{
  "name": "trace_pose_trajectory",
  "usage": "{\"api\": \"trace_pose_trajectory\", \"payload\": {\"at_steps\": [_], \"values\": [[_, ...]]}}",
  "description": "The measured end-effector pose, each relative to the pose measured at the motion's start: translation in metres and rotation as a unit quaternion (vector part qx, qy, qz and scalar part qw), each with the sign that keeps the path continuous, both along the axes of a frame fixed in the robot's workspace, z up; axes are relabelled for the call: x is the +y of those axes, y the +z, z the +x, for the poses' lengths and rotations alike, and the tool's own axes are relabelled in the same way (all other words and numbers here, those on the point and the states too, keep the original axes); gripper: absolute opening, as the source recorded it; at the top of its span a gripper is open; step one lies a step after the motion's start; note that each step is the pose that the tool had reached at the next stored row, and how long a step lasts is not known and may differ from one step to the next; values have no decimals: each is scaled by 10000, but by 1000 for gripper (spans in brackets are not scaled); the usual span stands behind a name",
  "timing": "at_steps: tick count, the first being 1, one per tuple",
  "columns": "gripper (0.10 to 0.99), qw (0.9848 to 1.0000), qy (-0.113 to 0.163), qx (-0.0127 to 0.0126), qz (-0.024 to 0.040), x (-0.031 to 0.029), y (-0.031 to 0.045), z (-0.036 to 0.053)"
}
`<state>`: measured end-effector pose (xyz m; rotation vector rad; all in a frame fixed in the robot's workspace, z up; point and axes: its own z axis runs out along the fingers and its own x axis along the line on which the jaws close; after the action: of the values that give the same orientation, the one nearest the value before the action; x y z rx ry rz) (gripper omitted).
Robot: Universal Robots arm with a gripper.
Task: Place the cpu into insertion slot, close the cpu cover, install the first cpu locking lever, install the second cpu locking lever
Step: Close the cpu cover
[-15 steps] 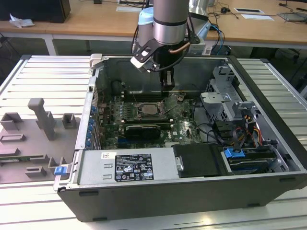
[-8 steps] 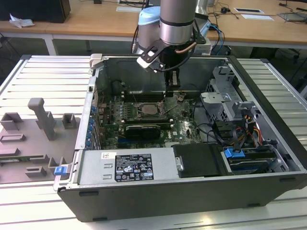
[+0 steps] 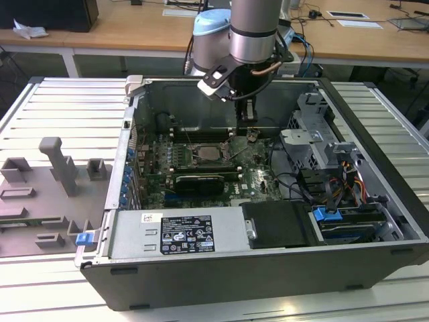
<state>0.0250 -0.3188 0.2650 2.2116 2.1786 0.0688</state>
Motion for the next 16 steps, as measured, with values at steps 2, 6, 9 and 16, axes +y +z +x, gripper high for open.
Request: {"api": "trace_pose_trajectory", "payload": {"at_steps": [2, 6, 9, 16], "values": [[106, 10000, 0, 0, 0, 0, -2, 30], [106, 10000, 0, 4, 0, 0, -5, 101], [106, 10000, 0, 8, 0, 0, -8, 142], [106, 10000, 53, 9, 0, 0, -17, 183]]}}
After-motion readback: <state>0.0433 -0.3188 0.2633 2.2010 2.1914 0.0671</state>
